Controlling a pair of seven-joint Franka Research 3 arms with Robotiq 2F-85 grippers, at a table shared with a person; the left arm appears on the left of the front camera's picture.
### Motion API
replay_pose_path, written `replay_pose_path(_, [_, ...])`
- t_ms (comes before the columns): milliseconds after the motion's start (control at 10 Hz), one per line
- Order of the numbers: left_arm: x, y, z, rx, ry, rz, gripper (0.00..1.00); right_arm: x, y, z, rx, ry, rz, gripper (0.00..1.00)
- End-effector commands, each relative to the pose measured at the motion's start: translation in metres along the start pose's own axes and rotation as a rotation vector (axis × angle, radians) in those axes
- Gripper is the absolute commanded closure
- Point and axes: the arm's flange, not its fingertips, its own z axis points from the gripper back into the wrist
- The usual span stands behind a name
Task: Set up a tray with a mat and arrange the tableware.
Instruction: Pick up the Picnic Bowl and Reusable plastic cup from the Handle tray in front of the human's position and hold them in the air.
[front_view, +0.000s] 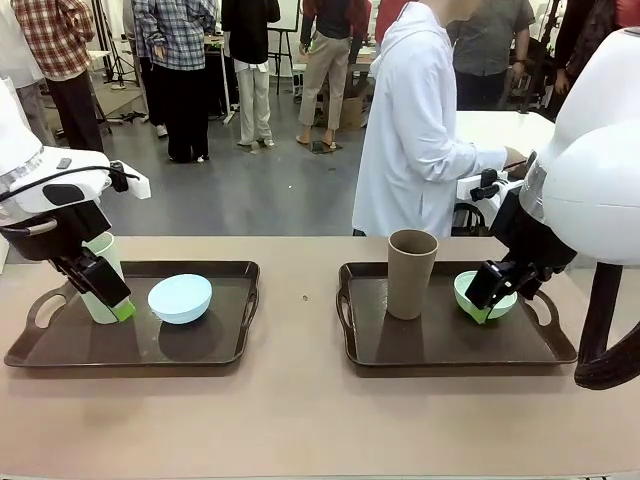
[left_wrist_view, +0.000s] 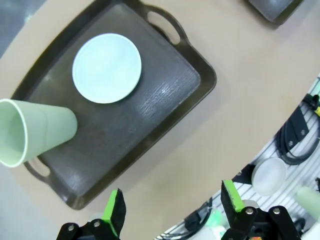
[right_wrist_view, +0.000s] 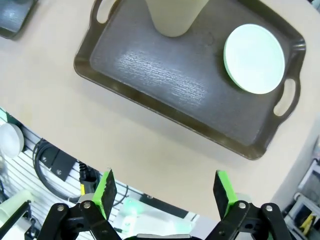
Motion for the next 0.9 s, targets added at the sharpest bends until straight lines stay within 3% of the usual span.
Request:
replay_pose_path(0, [0.003,-0.002,-0.009,-0.016,0.016,-0.009,0.0,0.004,-0.002,0.0,-0.025,-0.023,0.012,0.0])
replay_pose_path(200, [0.001,0.0,-0.002,-0.003,0.006,-0.001,0.0,0.008,-0.01,-0.005,0.087,-0.022,-0.014,0.0])
replay_pose_path(300, [0.0,0.016,0.002,-0.092,-0.076,0.01,0.0,0.0,-0.039,0.0,0.153,-0.055,-0.122,0.0])
replay_pose_path(500, [-0.02,0.044,0.02,-0.176,-0.154,0.007,0.0,-0.043,-0.101,0.021,0.279,-0.157,-0.289,0.0])
replay_pose_path(800, [-0.057,0.109,0.042,-0.488,-0.254,0.142,0.0,-0.117,-0.185,0.037,0.482,-0.316,-0.481,0.0])
